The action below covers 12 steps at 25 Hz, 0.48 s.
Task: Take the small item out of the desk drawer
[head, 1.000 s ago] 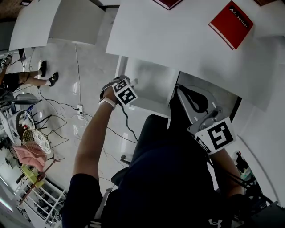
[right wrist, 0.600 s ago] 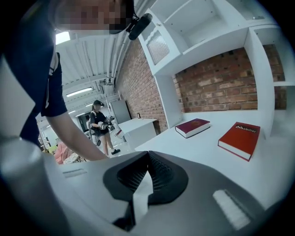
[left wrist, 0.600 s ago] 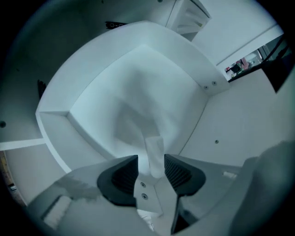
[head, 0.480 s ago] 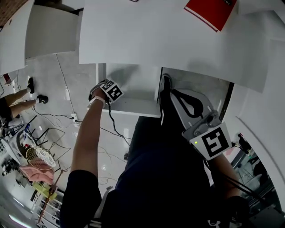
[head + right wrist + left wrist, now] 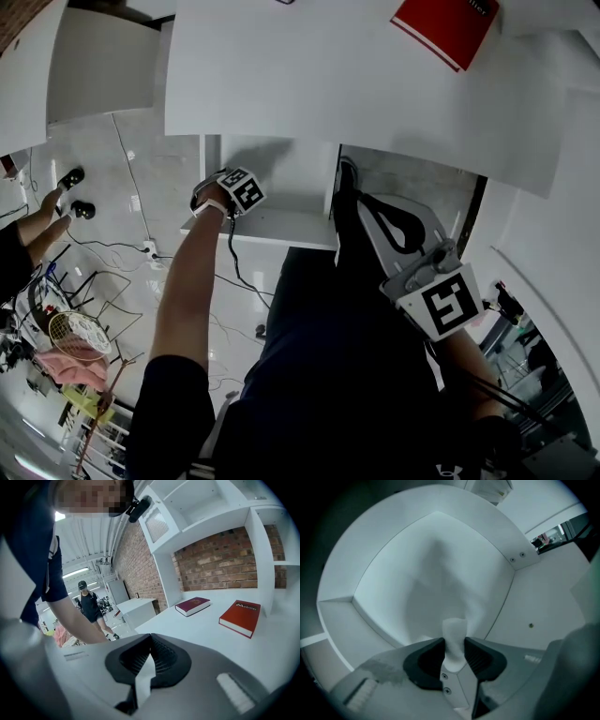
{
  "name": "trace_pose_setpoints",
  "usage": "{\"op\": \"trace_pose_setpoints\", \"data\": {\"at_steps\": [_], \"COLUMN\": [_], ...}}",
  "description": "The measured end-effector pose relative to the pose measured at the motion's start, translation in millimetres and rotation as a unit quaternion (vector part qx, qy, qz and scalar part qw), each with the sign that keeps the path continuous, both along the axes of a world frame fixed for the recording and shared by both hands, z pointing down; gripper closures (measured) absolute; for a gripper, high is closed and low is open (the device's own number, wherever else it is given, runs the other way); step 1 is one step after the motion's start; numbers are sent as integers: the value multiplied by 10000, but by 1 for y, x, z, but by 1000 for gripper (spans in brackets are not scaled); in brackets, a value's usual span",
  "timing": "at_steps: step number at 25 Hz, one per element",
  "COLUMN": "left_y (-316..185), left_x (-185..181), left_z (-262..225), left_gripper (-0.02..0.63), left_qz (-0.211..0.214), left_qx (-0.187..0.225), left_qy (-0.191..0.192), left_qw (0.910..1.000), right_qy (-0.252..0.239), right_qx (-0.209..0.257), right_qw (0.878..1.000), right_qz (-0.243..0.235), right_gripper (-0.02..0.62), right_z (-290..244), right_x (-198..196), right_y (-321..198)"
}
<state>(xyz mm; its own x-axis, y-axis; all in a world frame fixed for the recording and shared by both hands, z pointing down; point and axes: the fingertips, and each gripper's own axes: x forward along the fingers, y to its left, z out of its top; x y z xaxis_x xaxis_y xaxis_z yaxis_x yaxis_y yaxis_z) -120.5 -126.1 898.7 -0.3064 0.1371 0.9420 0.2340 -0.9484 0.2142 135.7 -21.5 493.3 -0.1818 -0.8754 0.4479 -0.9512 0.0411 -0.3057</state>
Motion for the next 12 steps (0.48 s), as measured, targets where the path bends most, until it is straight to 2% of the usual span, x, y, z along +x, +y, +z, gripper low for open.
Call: {"op": "trace_pose_setpoints", "data": {"at_steps": [6, 12], "left_y": [-10, -16], "left_x": [15, 36], "left_z": [-18, -53], "left_gripper": [466, 466], "left_qz": [-346, -637], "left_qx": [64, 188], "left_qy": [348, 969], "left_qw": [9988, 9931], "right_qy": [-57, -37], "right_qx": [99, 251], "right_qw": [9998, 9986], "right_qz": [-140, -466], "right_gripper": [592, 592], "right_z": [-6, -13], "right_x": [-6, -22], "right_y": [-13, -25]}}
